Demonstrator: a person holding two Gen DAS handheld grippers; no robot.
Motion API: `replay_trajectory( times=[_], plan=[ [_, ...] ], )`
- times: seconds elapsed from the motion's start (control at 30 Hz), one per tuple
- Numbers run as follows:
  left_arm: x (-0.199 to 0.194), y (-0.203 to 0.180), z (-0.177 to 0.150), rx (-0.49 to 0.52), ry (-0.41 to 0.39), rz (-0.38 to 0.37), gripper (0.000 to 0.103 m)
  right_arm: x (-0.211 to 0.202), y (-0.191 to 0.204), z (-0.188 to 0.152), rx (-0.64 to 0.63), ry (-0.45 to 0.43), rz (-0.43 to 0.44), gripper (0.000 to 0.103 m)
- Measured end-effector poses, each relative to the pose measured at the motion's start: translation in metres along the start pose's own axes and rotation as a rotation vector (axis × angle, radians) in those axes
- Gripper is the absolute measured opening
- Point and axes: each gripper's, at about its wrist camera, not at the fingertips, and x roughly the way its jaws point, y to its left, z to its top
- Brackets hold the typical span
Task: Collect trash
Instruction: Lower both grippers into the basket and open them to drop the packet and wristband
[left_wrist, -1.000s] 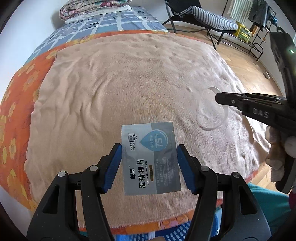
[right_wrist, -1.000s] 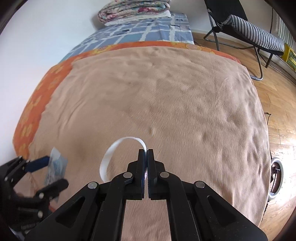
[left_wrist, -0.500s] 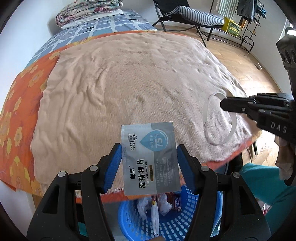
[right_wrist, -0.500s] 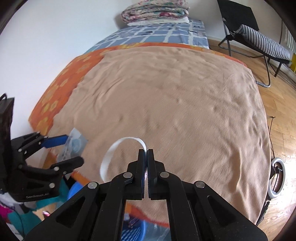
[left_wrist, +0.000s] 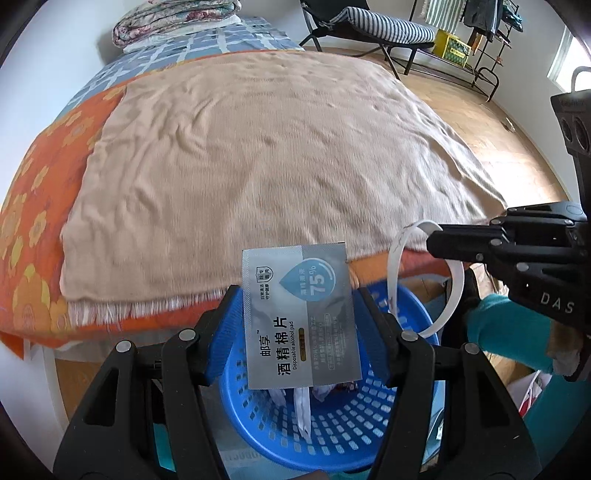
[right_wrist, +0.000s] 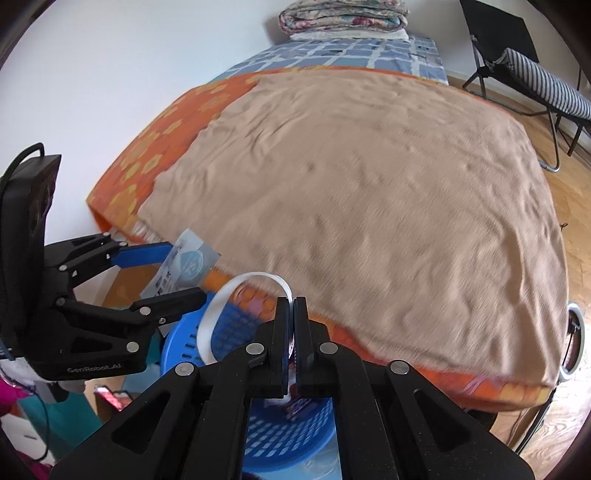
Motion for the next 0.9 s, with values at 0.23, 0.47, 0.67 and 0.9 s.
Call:
replay_trajectory(
  times=[0.23, 0.47, 0.67, 0.9],
  plan=[
    [0.010, 0.004, -0.037, -0.039, 0.052, -0.022, 0.062, 0.005, 0.012, -0.032, -0.001, 0.016, -0.001, 0.001],
    [0.015, 0.006, -0.055, -0.074, 0.062, -0.041, 0.062, 0.008, 0.013, -0.054, 0.018, 0.025, -0.004, 0.001],
    [0.018, 0.003, -0.064, -0.078, 0.074, -0.068, 0.062, 0.009, 0.015, -0.070, 0.026, 0.028, 0.006, 0.001],
    [0.025, 0.003, -0.071, -0.080, 0.106, -0.076, 0.063, 0.012, 0.015, -0.079, 0.036, 0.041, 0.021, 0.001]
  ],
)
